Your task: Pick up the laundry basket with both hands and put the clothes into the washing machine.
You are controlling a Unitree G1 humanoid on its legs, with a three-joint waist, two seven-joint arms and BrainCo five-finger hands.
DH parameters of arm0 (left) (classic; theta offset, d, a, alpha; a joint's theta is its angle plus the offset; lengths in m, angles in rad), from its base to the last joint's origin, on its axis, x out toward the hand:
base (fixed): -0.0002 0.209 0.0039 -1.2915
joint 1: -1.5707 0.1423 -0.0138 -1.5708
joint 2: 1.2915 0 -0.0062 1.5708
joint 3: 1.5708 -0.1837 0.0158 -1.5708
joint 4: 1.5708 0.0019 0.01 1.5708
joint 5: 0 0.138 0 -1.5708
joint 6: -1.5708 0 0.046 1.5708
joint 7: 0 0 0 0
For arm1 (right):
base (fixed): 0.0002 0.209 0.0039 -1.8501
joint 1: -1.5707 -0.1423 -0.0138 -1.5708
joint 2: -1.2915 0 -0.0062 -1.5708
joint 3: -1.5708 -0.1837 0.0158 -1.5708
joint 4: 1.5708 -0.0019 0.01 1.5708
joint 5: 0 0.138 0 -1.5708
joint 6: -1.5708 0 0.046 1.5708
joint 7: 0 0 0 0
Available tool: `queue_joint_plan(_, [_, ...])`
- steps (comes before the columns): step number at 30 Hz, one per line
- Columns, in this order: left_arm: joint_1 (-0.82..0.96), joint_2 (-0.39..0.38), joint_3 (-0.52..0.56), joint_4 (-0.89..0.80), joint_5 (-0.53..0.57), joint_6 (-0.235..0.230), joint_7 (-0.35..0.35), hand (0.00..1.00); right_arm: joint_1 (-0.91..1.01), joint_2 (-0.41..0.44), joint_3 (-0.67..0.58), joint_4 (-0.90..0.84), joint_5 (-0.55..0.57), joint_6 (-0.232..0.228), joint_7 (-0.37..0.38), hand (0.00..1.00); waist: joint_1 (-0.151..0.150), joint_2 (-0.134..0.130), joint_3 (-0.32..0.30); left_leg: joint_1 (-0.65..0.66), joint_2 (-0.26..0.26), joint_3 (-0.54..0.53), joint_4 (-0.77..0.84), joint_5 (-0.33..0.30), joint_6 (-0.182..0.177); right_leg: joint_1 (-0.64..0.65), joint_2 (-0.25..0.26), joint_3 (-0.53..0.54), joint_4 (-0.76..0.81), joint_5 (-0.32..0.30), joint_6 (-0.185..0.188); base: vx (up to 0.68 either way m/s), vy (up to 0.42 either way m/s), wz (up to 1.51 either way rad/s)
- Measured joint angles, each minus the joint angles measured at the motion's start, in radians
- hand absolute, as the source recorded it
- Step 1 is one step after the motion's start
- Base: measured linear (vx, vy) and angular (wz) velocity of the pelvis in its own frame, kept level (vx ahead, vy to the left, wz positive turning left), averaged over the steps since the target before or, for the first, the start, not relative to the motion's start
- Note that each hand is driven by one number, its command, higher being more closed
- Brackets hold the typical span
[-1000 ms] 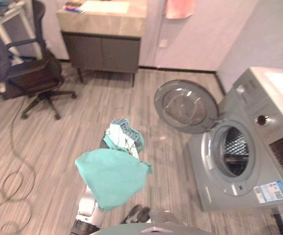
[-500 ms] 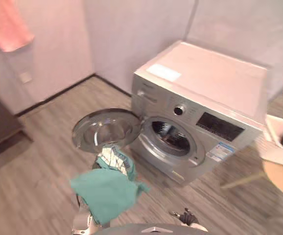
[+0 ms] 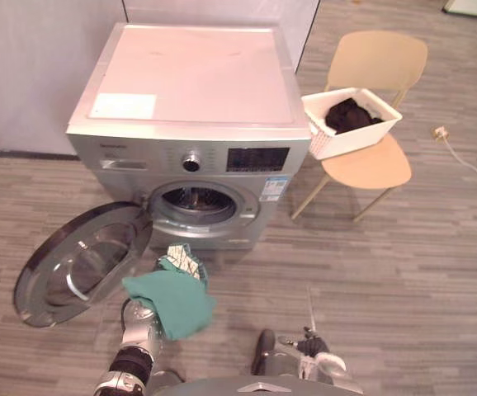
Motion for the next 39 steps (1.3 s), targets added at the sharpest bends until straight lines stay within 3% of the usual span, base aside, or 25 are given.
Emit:
queue_joint_plan(2, [-0.008, -0.027, -0.001, 0.032, -0.006, -0.003, 0.022, 1.00, -0.001, -0.010, 0.031, -0.012, 0.000, -0.004, -0.001, 0.00, -0.004, 0.015, 0.003, 0.004, 0.025, -0.001, -0.016, 0.023, -0.022, -0.006, 0.029, -0.006, 0.015, -0.036, -0.012, 0.07, -0.240, -0.10])
queue_joint_plan(6, [-0.003, -0.022, 0.022, 0.083, -0.061, -0.005, 0.066, 1.00, 0.013, -0.016, 0.122, -0.054, -0.002, -0.012, -0.002, 0.00, -0.014, -0.007, 0.030, 0.018, 0.135, -0.012, 0.131, 0.021, -0.015, 0.011, 0.079, 0.001, 0.117, -0.134, -0.045, 0.04, -0.239, -0.18])
queue_joint_plan(8, [-0.016, -0.017, 0.074, 0.086, -0.116, -0.019, 0.097, 1.00, 0.022, -0.037, 0.202, -0.120, 0.006, -0.026, -0.003, 0.00, -0.013, -0.008, 0.087, -0.034, 0.252, -0.102, 0.360, 0.040, 0.069, 0.042, 0.136, 0.020, 0.171, -0.184, -0.077, 0.04, -0.251, -0.43])
queue_joint_plan(9, [-0.027, -0.015, 0.086, 0.086, -0.129, -0.027, 0.106, 1.00, 0.024, -0.042, 0.219, -0.138, 0.011, -0.030, -0.003, 0.00, -0.014, -0.009, 0.108, -0.067, 0.275, -0.142, 0.419, 0.055, 0.086, 0.047, 0.142, 0.021, 0.187, -0.195, -0.089, 0.01, -0.171, -0.31])
queue_joint_plan(10, [-0.068, -0.007, 0.100, 0.085, -0.158, -0.037, 0.130, 1.00, 0.023, -0.046, 0.228, -0.179, 0.035, -0.043, -0.006, 0.00, -0.020, -0.029, 0.169, -0.131, 0.294, -0.224, 0.520, 0.051, 0.086, 0.041, 0.145, 0.019, 0.229, -0.217, -0.104, -0.05, -0.110, -0.10])
queue_joint_plan(11, [-0.137, 0.003, 0.110, 0.084, -0.188, -0.043, 0.152, 1.00, 0.009, -0.045, 0.236, -0.216, 0.090, -0.055, -0.016, 0.00, -0.028, -0.031, 0.229, -0.208, 0.281, -0.273, 0.583, 0.010, 0.052, 0.012, 0.129, 0.019, 0.280, -0.232, -0.116, -0.08, -0.075, -0.02])
queue_joint_plan(13, [-0.267, 0.019, 0.120, 0.080, -0.225, -0.068, 0.183, 1.00, -0.018, -0.040, 0.262, -0.264, 0.174, -0.081, -0.037, 0.00, -0.033, -0.066, 0.300, -0.349, 0.220, -0.284, 0.569, -0.024, 0.030, -0.096, 0.095, 0.023, 0.355, -0.246, -0.127, -0.19, -0.009, 0.08])
queue_joint_plan(14, [-0.364, 0.033, 0.127, 0.096, -0.245, -0.081, 0.199, 1.00, -0.054, -0.038, 0.273, -0.267, 0.219, -0.093, -0.046, 0.00, -0.043, -0.085, 0.342, -0.406, 0.168, -0.256, 0.473, -0.017, 0.030, -0.173, 0.064, 0.025, 0.408, -0.251, -0.126, -0.21, 0.041, 0.14])
queue_joint_plan(16, [-0.445, 0.032, 0.140, 0.100, -0.266, -0.091, 0.216, 1.00, -0.091, -0.029, 0.281, -0.275, 0.279, -0.109, -0.070, 0.00, -0.049, -0.098, 0.365, -0.448, 0.148, -0.198, 0.375, 0.000, 0.041, -0.274, 0.049, 0.041, 0.483, -0.271, -0.113, -0.17, 0.094, -0.03])
queue_joint_plan(17, [-0.521, 0.032, 0.177, 0.100, -0.278, -0.100, 0.231, 1.00, -0.118, 0.001, 0.292, -0.319, 0.329, -0.129, -0.091, 0.00, -0.051, -0.132, 0.412, -0.473, 0.144, -0.160, 0.394, 0.001, 0.057, -0.334, 0.019, 0.062, 0.532, -0.276, -0.105, -0.11, 0.063, -0.11])
queue_joint_plan(21, [-0.686, 0.033, 0.271, 0.097, -0.296, -0.121, 0.248, 1.00, -0.162, 0.051, 0.385, -0.473, 0.415, -0.192, -0.102, 0.00, -0.045, -0.113, 0.467, -0.660, 0.193, -0.179, 0.556, -0.063, 0.091, -0.522, 0.007, 0.087, 0.660, -0.292, -0.102, -0.11, 0.060, -0.14])
queue_joint_plan(27, [-0.890, 0.049, 0.362, 0.089, -0.313, -0.122, 0.249, 1.00, -0.204, 0.100, 0.450, -0.601, 0.507, -0.227, -0.107, 0.00, -0.040, -0.095, 0.497, -0.896, 0.203, -0.181, 0.663, -0.086, 0.132, -0.770, -0.030, 0.113, 0.768, -0.294, -0.097, -0.02, 0.050, 0.02])
queue_joint_plan(32, [-1.052, 0.163, 0.369, 0.065, -0.333, -0.120, 0.244, 1.00, -0.175, 0.100, 0.436, -0.758, 0.552, -0.281, -0.076, 0.00, -0.038, -0.095, 0.497, -1.019, 0.207, -0.192, 0.692, -0.085, 0.140, -0.889, -0.041, 0.111, 0.805, -0.295, -0.094, -0.02, -0.026, 0.06])
queue_joint_plan(39, [-1.231, 0.313, 0.312, 0.045, -0.332, -0.110, 0.236, 1.00, -0.105, 0.098, 0.407, -0.821, 0.653, -0.291, -0.039, 0.00, -0.035, -0.095, 0.497, -1.116, 0.222, -0.194, 0.700, -0.075, 0.146, -0.974, -0.034, 0.100, 0.798, -0.280, -0.101, -0.02, -0.033, -0.02])
